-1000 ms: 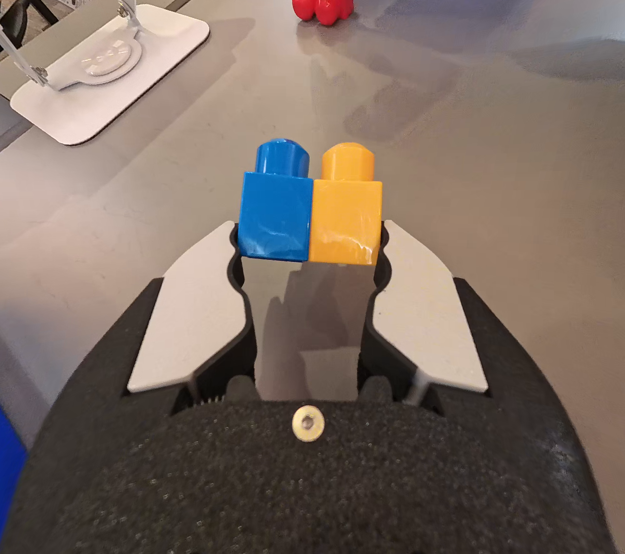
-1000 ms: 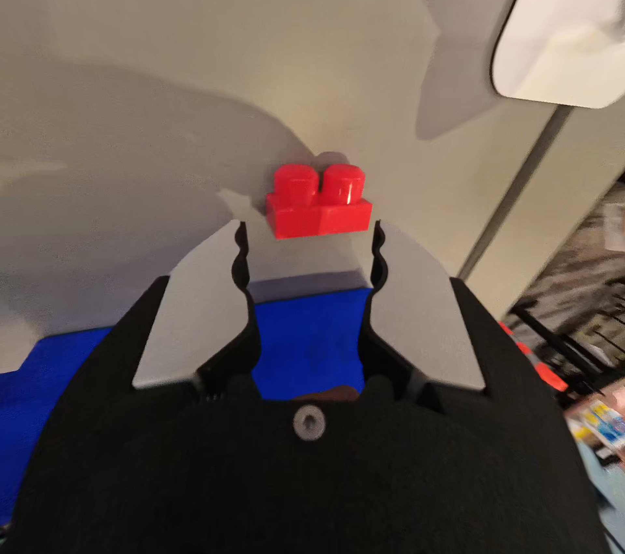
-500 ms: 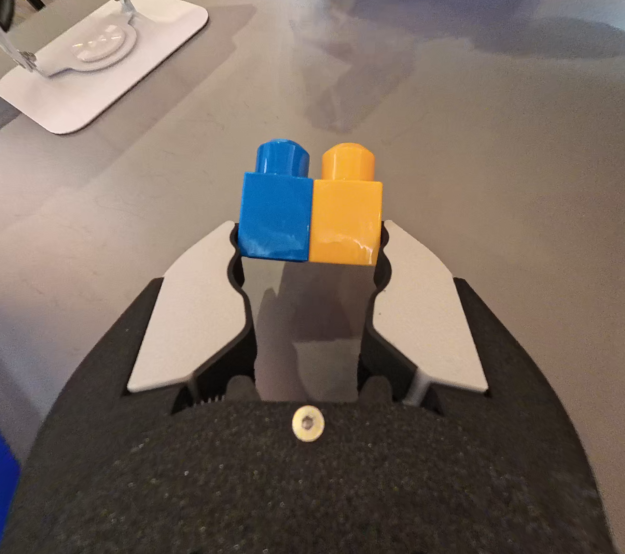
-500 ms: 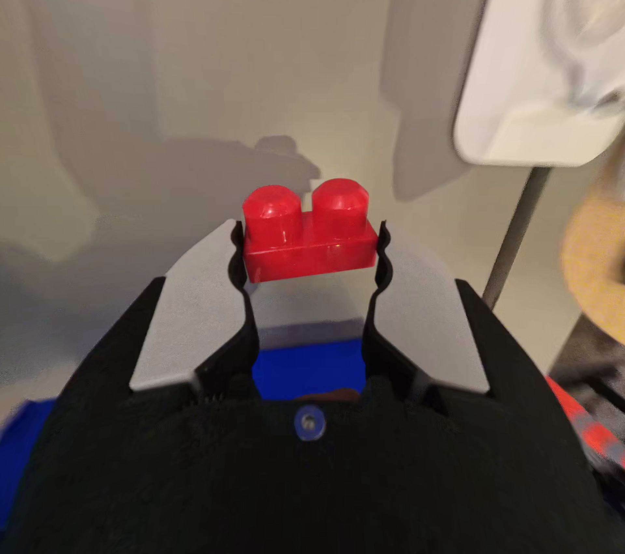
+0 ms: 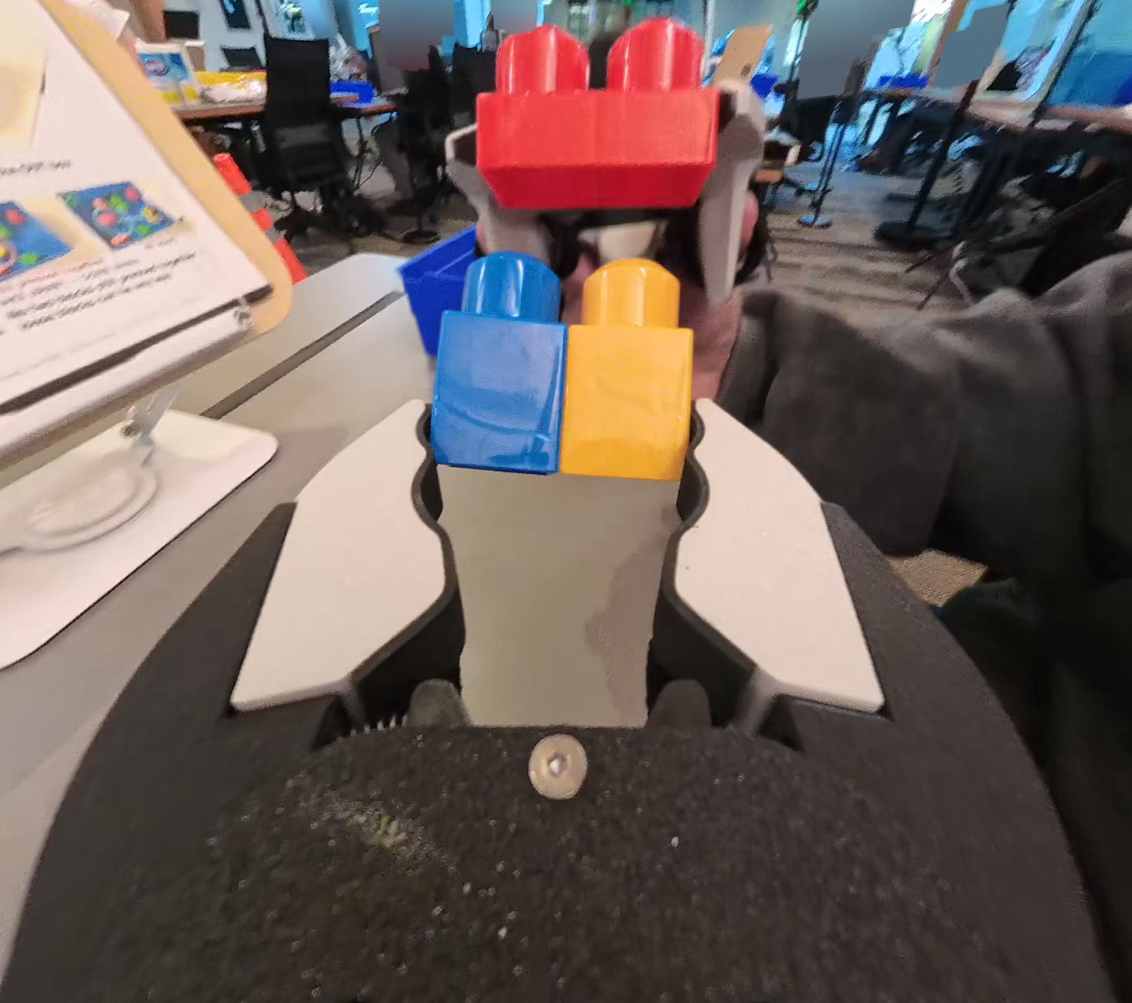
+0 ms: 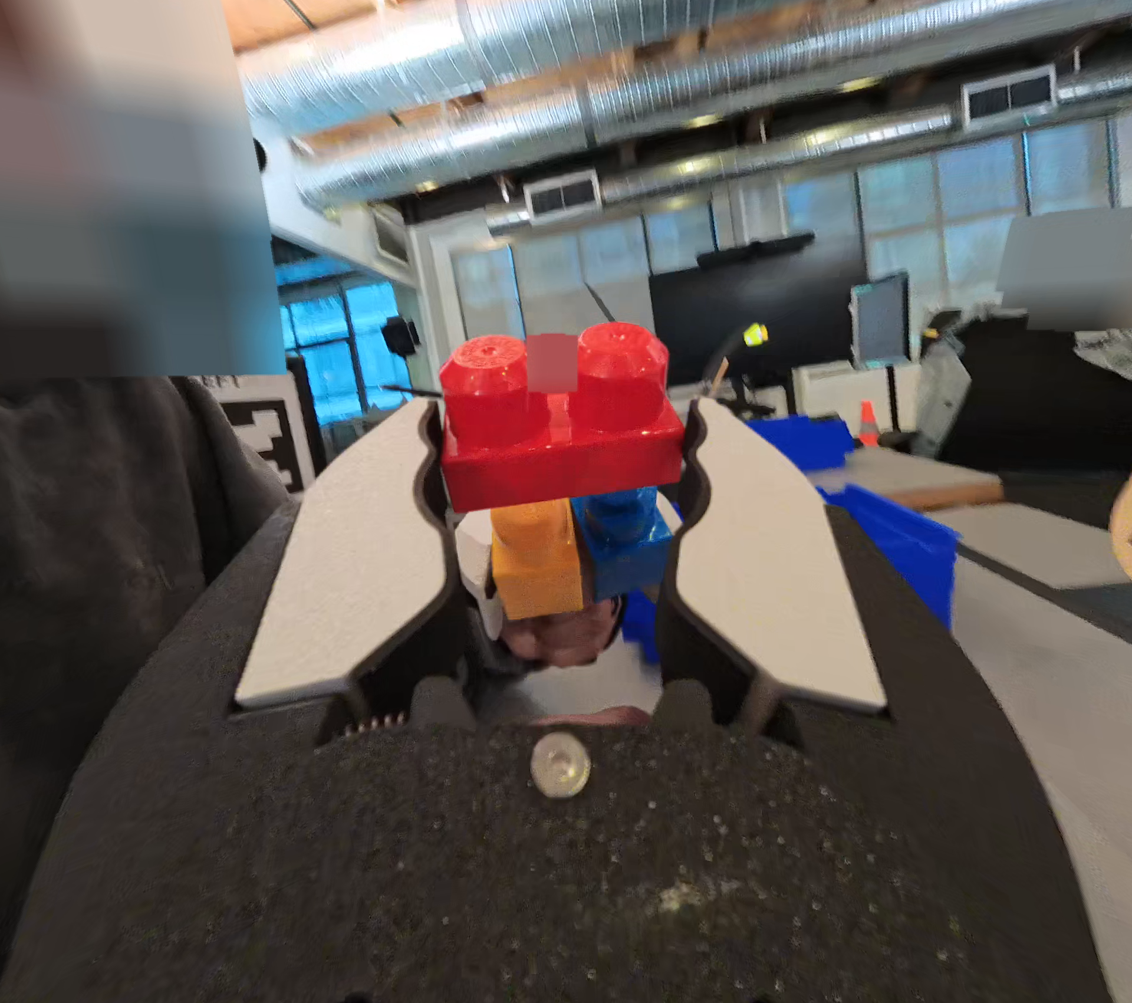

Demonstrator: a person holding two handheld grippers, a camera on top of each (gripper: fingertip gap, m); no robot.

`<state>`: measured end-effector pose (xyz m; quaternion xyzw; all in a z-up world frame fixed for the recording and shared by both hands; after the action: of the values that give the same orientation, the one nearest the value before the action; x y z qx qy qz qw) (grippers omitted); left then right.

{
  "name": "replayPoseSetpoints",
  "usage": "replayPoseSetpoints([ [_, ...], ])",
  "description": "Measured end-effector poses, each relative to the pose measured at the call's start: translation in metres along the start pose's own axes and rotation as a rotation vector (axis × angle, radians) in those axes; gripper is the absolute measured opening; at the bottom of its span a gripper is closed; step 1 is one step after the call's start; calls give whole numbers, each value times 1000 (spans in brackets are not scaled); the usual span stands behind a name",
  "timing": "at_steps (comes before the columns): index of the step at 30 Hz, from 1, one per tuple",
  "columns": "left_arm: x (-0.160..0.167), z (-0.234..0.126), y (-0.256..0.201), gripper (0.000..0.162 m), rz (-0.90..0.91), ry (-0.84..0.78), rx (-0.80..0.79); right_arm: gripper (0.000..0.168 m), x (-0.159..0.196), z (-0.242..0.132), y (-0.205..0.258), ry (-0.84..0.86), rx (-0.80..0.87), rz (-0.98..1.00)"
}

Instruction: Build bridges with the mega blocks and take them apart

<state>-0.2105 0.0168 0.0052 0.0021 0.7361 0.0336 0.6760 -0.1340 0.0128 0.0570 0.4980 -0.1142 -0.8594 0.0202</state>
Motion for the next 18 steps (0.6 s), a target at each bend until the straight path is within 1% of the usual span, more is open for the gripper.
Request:
replayPoseSetpoints([
  [2, -10, 3, -4, 75, -13, -38, 19, 75, -3, 4, 3, -48, -39, 2],
  [6, -19, 9, -7, 75, -26, -88, 33, 76, -2, 13, 9, -88, -95, 19],
  [11, -24, 11, -9, 75, 2, -98, 10, 76, 0, 11, 8, -123, -98, 39],
  [15, -26, 12, -12, 75, 18, -98, 4, 76, 4, 9, 9, -107, -103, 41],
  [18, -25, 12, -13, 75, 24, -77, 18, 76, 10, 9, 10, -33, -102, 17],
])
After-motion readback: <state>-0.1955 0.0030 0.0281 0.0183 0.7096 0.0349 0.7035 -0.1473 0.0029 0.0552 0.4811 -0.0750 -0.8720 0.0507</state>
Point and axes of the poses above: each gripper's, where its closed fingertips meet, z out along the fingers, x out of its underside, y = z × x across the jaws, the point moved 3 cm from there along -z, back along the fingers, and after that the axes turned 4 degrees about z, right-handed, at the moved point
